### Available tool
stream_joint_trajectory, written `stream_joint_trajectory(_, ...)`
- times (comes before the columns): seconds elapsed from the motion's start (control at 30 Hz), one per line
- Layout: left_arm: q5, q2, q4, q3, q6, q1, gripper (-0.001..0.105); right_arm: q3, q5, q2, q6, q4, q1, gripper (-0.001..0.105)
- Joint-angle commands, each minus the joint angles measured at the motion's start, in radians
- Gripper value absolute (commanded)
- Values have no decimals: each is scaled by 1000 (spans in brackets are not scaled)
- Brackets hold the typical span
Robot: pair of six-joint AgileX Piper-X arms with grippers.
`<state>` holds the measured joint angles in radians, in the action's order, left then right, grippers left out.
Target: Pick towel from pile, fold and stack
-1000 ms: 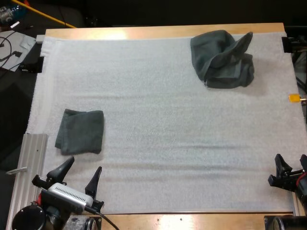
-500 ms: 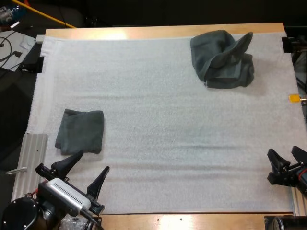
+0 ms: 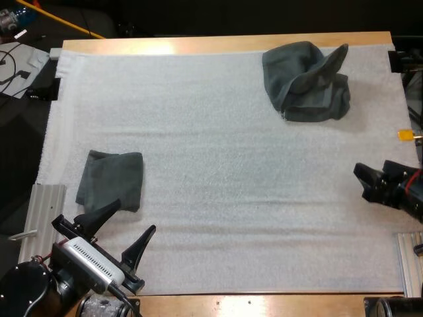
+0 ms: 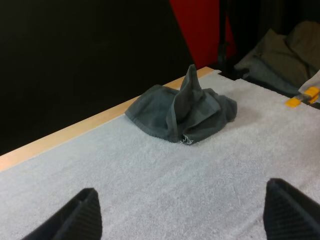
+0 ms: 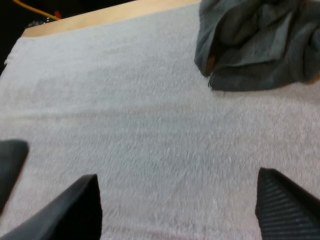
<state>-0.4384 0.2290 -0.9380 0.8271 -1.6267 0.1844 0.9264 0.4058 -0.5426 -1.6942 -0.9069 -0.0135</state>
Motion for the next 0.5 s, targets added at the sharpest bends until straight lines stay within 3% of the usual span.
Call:
stream_joint_trajectory(0.0, -6, 6, 16, 7, -10, 4, 65, 18, 12, -56, 29, 65, 1, 63)
stream_joint_trajectory(0.33, -7, 15, 21, 8, -11, 5, 65, 28, 31, -322, 224, 339, -18, 63)
stream_joint_trajectory(0.47, -6, 17, 20, 9, -13, 5, 65, 64, -58, -470, 278, 436, -130, 63)
